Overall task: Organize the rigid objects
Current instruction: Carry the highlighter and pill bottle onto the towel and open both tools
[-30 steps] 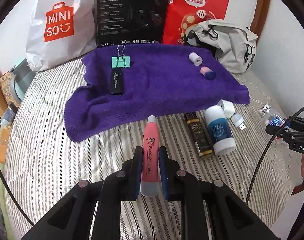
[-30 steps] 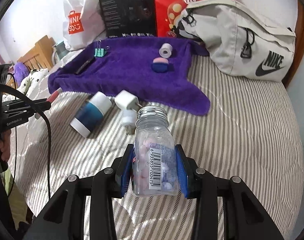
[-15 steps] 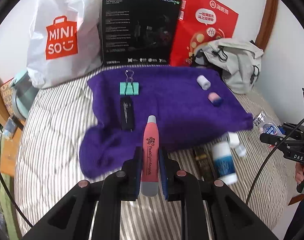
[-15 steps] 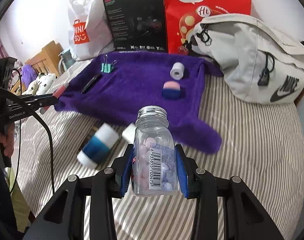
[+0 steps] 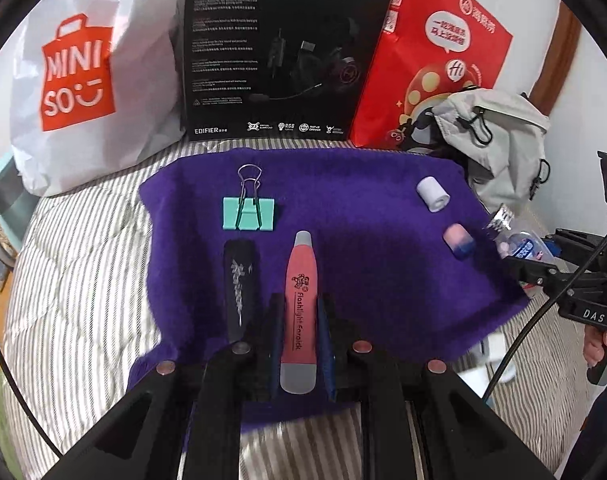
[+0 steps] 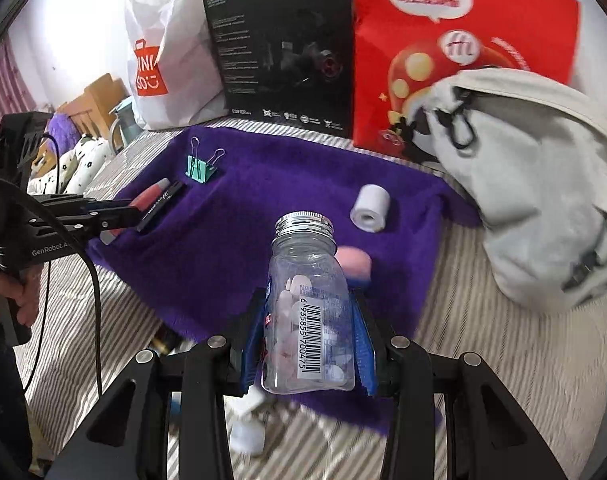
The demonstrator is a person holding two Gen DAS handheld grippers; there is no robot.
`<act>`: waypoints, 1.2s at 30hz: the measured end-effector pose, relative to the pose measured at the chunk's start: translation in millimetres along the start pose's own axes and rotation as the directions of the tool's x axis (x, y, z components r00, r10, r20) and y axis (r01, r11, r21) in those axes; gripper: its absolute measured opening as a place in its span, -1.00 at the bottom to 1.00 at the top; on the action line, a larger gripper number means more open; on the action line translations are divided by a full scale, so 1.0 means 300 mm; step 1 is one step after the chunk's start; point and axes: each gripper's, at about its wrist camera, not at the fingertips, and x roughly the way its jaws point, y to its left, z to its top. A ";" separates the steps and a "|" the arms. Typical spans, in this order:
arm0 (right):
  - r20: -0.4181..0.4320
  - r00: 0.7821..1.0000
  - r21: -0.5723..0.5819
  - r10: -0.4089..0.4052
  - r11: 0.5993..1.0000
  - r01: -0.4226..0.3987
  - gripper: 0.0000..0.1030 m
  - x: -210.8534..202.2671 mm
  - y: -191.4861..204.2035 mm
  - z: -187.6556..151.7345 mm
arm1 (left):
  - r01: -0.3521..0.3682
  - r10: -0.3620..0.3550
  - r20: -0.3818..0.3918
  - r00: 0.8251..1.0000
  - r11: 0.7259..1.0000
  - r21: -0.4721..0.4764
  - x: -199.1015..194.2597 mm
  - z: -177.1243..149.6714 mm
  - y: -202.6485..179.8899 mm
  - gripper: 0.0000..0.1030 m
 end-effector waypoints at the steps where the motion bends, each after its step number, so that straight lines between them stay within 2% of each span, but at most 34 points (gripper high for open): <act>1: -0.009 1.000 -0.003 0.001 1.000 -0.001 -0.23 0.022 -0.001 0.008 | 0.004 -0.004 -0.004 1.000 1.000 -0.003 0.012 0.006 0.002 -0.69; 5: -0.033 0.999 -0.018 0.011 1.000 -0.011 -0.23 0.084 0.001 0.014 | -0.018 0.018 -0.017 1.000 1.000 0.001 0.060 0.027 0.006 -0.69; 10: -0.067 0.997 -0.039 0.027 0.999 -0.030 -0.23 0.137 0.014 -0.004 | -0.012 0.012 -0.025 1.000 1.000 -0.012 0.093 0.020 0.012 -0.69; 15: -0.091 0.996 -0.050 -0.005 0.999 0.000 -0.23 0.175 0.005 -0.019 | -0.020 0.021 -0.038 0.999 1.000 0.008 0.123 0.009 0.006 -0.69; 30: -0.065 0.998 -0.072 -0.018 0.997 0.013 -0.21 0.179 0.009 -0.027 | -0.102 0.103 -0.017 0.995 0.992 0.075 0.146 -0.004 -0.029 -0.68; 33: -0.060 0.998 -0.067 -0.007 0.998 0.003 -0.14 0.175 0.005 -0.031 | -0.107 0.109 -0.014 0.994 0.990 0.088 0.141 -0.010 -0.036 -0.66; 36: -0.057 0.998 -0.065 0.009 0.998 -0.013 0.01 0.171 0.005 -0.039 | -0.103 0.105 -0.011 0.994 0.991 0.090 0.138 -0.017 -0.036 -0.58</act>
